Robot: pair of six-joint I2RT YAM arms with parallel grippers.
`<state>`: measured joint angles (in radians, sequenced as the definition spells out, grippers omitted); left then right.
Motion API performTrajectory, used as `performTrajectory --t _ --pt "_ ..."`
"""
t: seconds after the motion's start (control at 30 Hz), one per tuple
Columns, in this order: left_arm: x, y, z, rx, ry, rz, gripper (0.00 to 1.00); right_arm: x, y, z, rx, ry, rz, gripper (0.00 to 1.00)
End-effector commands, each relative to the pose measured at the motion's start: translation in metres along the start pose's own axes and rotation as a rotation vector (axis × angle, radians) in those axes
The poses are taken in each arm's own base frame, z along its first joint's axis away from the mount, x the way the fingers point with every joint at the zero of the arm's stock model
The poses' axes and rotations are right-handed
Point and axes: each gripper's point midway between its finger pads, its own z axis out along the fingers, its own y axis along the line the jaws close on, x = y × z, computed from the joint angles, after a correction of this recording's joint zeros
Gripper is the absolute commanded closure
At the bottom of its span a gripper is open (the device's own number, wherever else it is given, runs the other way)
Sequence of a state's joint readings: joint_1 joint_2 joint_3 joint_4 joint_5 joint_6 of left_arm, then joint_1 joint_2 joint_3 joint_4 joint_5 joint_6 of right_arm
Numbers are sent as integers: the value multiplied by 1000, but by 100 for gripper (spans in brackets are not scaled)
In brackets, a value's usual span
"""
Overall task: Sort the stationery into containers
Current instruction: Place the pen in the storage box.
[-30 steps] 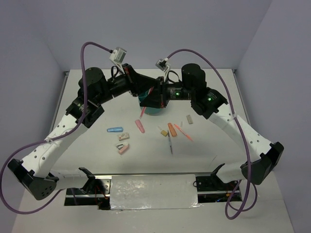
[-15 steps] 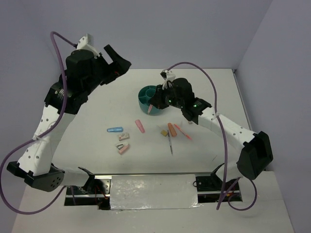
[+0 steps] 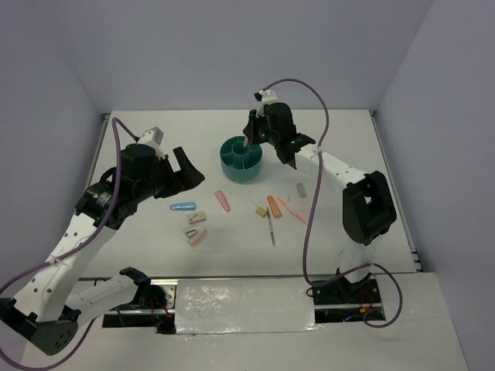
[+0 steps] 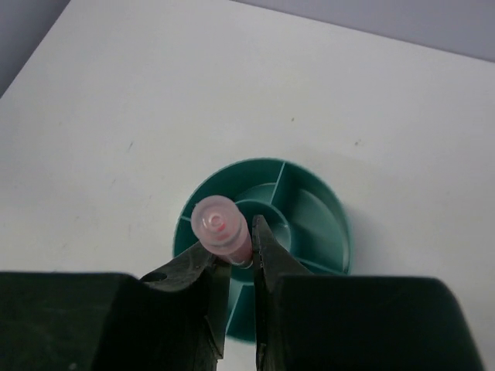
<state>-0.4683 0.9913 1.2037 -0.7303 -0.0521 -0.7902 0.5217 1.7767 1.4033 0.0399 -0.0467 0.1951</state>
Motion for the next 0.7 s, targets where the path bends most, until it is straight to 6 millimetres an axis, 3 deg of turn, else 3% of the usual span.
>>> performTrajectory --t 0.0,0.4,0.43,0.57,0.67 --pt "-9 -18 -10 100 -47 21 1 -40 -2 14 -23 -107 -47 100" --pt "-1 -3 -14 42 -28 36 1 -9 4 31 -79 -53 10 91" --pt "-1 -2 -14 41 -27 37 1 -9 4 31 -77 -50 14 88" --pt "-1 -2 -13 37 -20 52 1 -6 2 26 -66 -42 23 44" --pt "-3 -5 -13 42 -21 59 1 -12 4 17 -69 -55 17 38"
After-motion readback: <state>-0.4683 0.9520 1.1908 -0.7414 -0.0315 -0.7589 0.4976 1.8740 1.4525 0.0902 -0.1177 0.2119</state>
